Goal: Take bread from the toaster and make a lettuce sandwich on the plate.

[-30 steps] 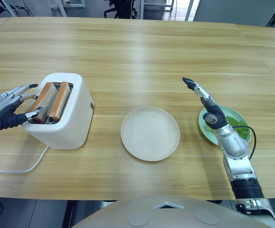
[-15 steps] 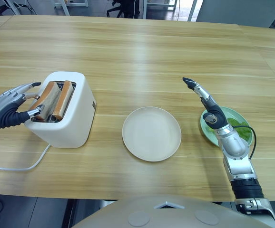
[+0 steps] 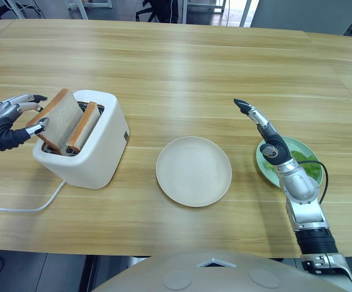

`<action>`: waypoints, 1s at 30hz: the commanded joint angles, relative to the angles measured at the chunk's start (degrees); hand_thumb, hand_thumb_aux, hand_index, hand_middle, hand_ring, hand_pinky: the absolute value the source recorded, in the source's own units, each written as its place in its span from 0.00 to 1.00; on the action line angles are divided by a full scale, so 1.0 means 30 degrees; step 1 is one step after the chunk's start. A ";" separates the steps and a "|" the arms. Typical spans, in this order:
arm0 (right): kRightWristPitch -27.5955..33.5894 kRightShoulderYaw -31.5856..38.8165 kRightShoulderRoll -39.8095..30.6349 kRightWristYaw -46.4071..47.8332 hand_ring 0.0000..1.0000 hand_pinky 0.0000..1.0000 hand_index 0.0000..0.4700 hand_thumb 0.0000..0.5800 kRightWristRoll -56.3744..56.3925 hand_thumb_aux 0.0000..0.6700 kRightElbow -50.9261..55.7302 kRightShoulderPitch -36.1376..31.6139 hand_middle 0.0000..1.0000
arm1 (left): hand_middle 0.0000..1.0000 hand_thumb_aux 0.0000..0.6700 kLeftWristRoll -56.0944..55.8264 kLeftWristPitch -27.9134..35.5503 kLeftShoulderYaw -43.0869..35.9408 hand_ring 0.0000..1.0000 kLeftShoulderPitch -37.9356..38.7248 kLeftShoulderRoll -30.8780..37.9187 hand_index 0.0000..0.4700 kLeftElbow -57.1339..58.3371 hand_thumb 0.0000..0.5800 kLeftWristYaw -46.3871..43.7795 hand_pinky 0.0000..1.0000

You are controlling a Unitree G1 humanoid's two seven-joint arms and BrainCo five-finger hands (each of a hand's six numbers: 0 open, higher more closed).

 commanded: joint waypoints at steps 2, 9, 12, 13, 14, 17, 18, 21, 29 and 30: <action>0.0220 -0.0189 -0.0183 0.0111 0.00 0.00 0.00 0.00 0.0078 0.00 -0.0283 -0.0013 0.00 | 0.52 1.00 -0.0220 0.0429 0.0491 0.52 -0.0243 -0.0206 0.98 -0.0566 1.00 0.0133 0.52; 0.0271 -0.0238 -0.0221 0.0120 0.00 0.00 0.00 0.00 0.0128 0.00 -0.0343 0.0030 0.00 | 1.00 1.00 -0.1168 0.0793 0.0959 1.00 -0.0469 -0.0552 0.98 -0.1071 1.00 -0.0123 1.00; 0.0259 -0.0227 -0.0196 0.0109 0.00 0.00 0.00 0.00 0.0122 0.00 -0.0293 0.0034 0.00 | 1.00 1.00 -0.2035 0.0922 0.1184 1.00 -0.0633 -0.0789 0.98 -0.1288 1.00 -0.0373 1.00; 0.0258 -0.0229 -0.0187 0.0106 0.00 0.00 0.00 0.00 0.0126 0.00 -0.0286 0.0036 0.00 | 1.00 1.00 -0.2284 0.0980 0.1251 1.00 -0.0681 -0.0848 0.98 -0.1349 1.00 -0.0424 1.00; 0.0259 -0.0231 -0.0178 0.0100 0.00 0.00 0.00 0.00 0.0125 0.00 -0.0287 0.0042 0.00 | 1.00 1.00 -0.2543 0.1070 0.1315 1.00 -0.0726 -0.0897 0.98 -0.1391 1.00 -0.0490 1.00; 0.0262 -0.0220 -0.0175 0.0122 0.00 0.00 0.00 0.00 0.0148 0.00 -0.0226 -0.0015 0.00 | 1.00 1.00 -0.2992 0.1423 0.1555 1.00 -0.0800 -0.1020 0.98 -0.1508 1.00 -0.0612 1.00; 0.0264 -0.0223 -0.0180 0.0129 0.00 0.00 0.00 0.00 0.0158 0.00 -0.0210 -0.0028 0.00 | 1.00 1.00 -0.3086 0.1557 0.1636 1.00 -0.0848 -0.1062 0.98 -0.1519 1.00 -0.0630 1.00; 0.0252 -0.0244 -0.0175 0.0118 0.00 0.00 0.00 0.00 0.0164 0.00 -0.0174 -0.0010 0.00 | 1.00 1.00 -0.3495 0.1893 0.1736 1.00 -0.1102 -0.1208 0.98 -0.1494 1.00 -0.0760 1.00; 0.0275 -0.0207 -0.0100 0.0103 0.00 0.00 0.00 0.00 0.0151 0.00 -0.0168 -0.0019 0.00 | 1.00 1.00 -0.5324 0.2598 0.1577 1.00 -0.1833 -0.1754 0.98 -0.1575 1.00 -0.1636 1.00; 0.0265 -0.0201 -0.0089 0.0100 0.00 0.00 0.00 0.00 0.0144 0.00 -0.0147 -0.0018 0.00 | 1.00 1.00 -0.5760 0.2715 0.1543 1.00 -0.1922 -0.1875 0.98 -0.1643 1.00 -0.1864 1.00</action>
